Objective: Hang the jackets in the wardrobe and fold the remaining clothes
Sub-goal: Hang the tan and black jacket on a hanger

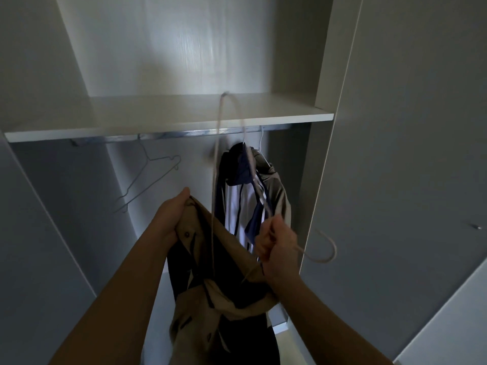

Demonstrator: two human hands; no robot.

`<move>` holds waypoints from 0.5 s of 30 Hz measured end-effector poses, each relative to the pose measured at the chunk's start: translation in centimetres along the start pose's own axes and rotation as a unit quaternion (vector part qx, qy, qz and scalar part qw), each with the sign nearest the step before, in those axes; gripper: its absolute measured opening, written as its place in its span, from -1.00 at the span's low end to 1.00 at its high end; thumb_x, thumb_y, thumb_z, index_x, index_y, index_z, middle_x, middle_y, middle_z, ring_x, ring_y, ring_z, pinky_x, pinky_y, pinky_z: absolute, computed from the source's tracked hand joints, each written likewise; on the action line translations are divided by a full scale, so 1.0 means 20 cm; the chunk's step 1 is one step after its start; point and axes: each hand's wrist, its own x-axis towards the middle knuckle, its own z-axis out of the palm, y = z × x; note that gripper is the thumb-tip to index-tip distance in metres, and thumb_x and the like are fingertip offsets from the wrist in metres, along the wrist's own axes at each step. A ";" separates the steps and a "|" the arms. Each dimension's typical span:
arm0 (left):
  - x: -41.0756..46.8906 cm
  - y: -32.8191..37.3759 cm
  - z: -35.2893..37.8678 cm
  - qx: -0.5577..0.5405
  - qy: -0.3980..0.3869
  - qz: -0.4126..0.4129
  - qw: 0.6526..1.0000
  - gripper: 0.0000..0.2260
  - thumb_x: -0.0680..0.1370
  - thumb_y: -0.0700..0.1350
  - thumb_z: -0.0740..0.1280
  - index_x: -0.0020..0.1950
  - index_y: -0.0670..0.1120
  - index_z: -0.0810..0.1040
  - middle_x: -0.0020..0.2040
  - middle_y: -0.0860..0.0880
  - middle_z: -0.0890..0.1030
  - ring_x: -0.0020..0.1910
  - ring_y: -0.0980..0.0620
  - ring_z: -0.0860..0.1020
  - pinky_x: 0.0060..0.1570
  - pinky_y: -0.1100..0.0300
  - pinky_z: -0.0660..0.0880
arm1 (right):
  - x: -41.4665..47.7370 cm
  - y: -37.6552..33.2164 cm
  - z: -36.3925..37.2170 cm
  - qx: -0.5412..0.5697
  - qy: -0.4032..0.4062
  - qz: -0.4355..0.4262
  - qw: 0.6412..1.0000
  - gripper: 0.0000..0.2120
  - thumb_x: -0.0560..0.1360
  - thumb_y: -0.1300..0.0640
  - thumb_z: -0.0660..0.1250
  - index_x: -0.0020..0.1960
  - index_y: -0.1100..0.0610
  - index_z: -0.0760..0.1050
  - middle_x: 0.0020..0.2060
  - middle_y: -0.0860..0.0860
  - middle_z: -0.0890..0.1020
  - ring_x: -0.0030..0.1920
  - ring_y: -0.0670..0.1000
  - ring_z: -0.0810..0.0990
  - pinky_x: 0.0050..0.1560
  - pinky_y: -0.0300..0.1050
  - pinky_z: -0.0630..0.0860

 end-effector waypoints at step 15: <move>0.04 0.09 -0.34 0.106 -0.037 0.108 0.988 -0.72 0.59 0.04 0.27 -0.17 -0.13 0.57 -0.19 -0.14 0.63 -0.17 -0.08 0.59 -0.12 0.12 0.52 | -0.08 0.11 -0.23 -0.464 -0.188 0.008 0.865 -0.74 0.64 0.13 0.15 0.04 0.22 0.58 -0.11 0.06 0.64 -0.08 -0.03 0.58 -0.09 -0.45 0.38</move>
